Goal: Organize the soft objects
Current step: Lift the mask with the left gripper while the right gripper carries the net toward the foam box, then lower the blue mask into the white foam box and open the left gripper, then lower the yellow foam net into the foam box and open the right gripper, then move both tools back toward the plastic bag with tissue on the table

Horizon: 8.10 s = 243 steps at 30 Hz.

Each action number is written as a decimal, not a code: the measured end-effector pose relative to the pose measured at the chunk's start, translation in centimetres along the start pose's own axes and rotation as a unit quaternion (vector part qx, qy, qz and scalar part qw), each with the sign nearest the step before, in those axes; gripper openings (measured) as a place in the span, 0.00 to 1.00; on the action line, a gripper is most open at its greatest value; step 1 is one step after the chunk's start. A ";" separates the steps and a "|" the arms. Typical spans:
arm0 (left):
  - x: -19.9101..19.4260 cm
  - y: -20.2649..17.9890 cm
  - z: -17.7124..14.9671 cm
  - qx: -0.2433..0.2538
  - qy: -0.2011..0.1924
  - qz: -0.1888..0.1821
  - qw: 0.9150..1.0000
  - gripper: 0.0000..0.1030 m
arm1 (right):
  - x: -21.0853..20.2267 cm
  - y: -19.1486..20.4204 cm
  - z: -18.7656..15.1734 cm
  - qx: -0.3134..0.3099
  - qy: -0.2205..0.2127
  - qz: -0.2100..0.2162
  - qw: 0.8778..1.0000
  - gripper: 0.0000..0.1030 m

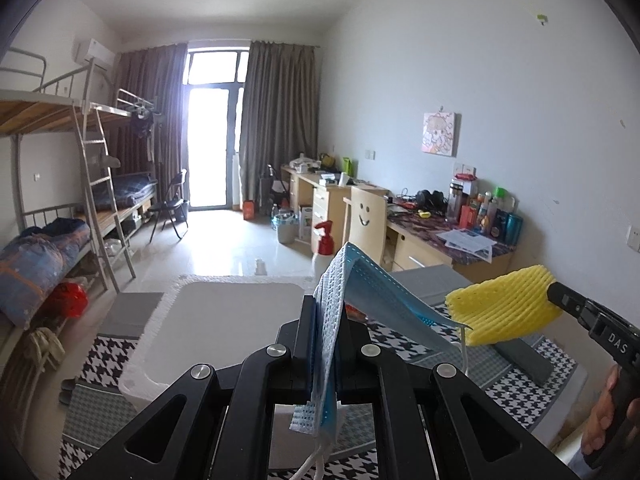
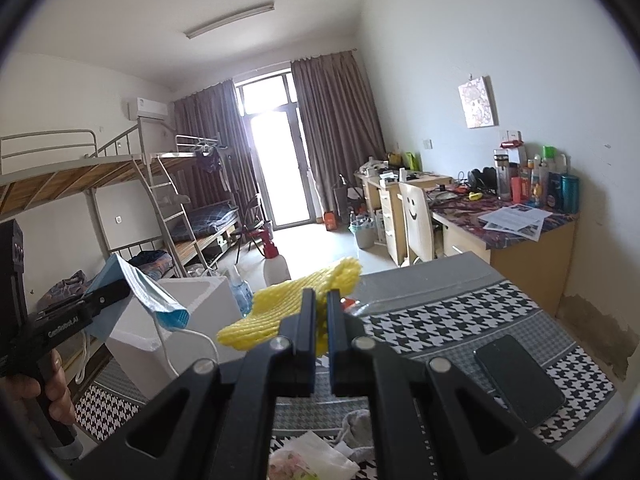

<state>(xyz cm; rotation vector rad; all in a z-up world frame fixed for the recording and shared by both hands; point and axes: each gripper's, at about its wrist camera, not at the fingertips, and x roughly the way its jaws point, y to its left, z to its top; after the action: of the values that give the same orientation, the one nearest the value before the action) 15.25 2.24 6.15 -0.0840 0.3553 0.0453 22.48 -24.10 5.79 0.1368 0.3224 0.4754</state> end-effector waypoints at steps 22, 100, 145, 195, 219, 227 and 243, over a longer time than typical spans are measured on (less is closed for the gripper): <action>0.4 2.9 1.4 -0.007 -0.013 0.056 0.998 0.07 | 2.4 2.8 1.6 -0.011 -0.008 0.059 0.998 0.06; 1.1 10.6 -0.2 -0.023 0.001 0.151 0.988 0.99 | 8.6 11.3 1.3 -0.065 0.063 0.124 0.988 0.07; -1.7 13.3 -1.5 -0.056 -0.011 0.168 0.984 0.99 | 12.8 16.2 -0.5 -0.110 0.128 0.110 0.980 0.83; -4.0 5.0 -0.9 -0.008 -0.030 0.095 0.995 0.99 | 4.5 10.4 0.3 -0.082 0.055 0.068 0.993 0.94; -3.2 0.9 -1.3 0.012 -0.022 0.031 0.999 0.99 | 1.3 5.8 -0.4 -0.066 0.042 0.007 0.997 0.94; -2.9 -0.8 -2.0 0.020 -0.014 0.004 1.000 0.99 | 0.3 4.3 -1.1 -0.058 0.038 -0.009 0.998 0.94; -2.3 -2.6 -3.2 0.015 0.000 -0.023 1.000 0.99 | -0.6 2.0 -2.4 -0.045 0.042 -0.038 0.997 0.94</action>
<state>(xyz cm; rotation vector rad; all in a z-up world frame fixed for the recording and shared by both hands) 12.14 -0.68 4.12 -0.0614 0.3546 -0.0052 20.34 -22.48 4.13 0.0168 0.3859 0.4196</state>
